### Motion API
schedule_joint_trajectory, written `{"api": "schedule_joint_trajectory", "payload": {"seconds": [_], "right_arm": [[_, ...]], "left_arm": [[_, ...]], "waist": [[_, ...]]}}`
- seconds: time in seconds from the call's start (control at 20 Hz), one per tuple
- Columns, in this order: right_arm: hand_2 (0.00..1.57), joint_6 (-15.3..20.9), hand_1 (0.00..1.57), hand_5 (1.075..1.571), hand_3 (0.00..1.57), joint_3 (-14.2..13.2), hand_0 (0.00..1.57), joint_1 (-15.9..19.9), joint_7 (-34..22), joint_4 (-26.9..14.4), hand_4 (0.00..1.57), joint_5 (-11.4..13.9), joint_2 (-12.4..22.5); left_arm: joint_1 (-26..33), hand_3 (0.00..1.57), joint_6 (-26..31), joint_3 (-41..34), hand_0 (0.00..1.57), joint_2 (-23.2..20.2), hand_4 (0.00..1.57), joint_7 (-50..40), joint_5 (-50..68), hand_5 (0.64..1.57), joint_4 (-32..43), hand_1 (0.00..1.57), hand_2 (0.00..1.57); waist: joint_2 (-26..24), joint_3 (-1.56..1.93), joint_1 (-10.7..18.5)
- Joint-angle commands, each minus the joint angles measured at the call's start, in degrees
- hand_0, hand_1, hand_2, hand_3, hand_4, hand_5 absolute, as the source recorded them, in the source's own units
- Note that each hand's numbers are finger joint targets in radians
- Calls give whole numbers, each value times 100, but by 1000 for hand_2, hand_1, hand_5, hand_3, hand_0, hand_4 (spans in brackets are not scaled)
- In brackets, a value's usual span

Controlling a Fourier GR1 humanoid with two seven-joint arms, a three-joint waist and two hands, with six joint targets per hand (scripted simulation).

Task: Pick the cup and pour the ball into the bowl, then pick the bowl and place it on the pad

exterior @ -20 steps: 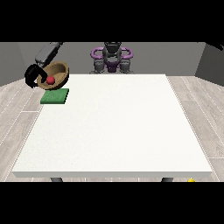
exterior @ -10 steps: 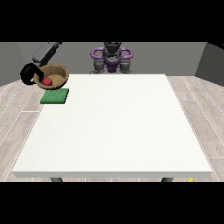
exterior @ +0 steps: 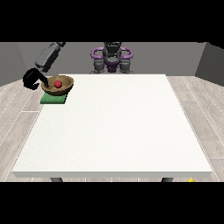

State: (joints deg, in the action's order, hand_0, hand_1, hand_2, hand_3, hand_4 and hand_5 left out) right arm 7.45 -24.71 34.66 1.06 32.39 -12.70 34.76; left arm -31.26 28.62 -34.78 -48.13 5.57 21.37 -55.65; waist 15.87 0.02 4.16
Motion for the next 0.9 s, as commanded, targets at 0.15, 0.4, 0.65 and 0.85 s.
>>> {"api": "schedule_joint_trajectory", "payload": {"seconds": [0.15, 0.4, 0.65, 0.85], "right_arm": [[1353, 200, 1259, 1529, 911, 130, 1259, 372, -48, 47, 115, 173, 242], [212, -275, 0, 1442, 0, 501, 0, 477, -236, 8, 0, 390, 251], [0, -307, 0, 1407, 0, 549, 0, 492, -264, -371, 0, 517, 283], [0, -693, 0, 1375, 0, 874, 0, 559, -987, 11, 200, 684, 566]], "left_arm": [[-1, 0, 105, 6, 0, -85, 1190, 327, -3, 1566, 201, 0, 0], [-268, 0, 139, -62, 0, -429, 1199, 147, 108, 1568, 430, 0, 0], [-53, 0, -192, 313, 0, 258, 1190, -56, 129, 1569, -368, 0, 0], [252, 0, -359, 414, 0, 305, 1190, -167, -169, 1569, 67, 0, 0]], "waist": [[171, -4, 101], [282, -3, 16], [-95, 1, 182], [-993, -13, -219]]}}
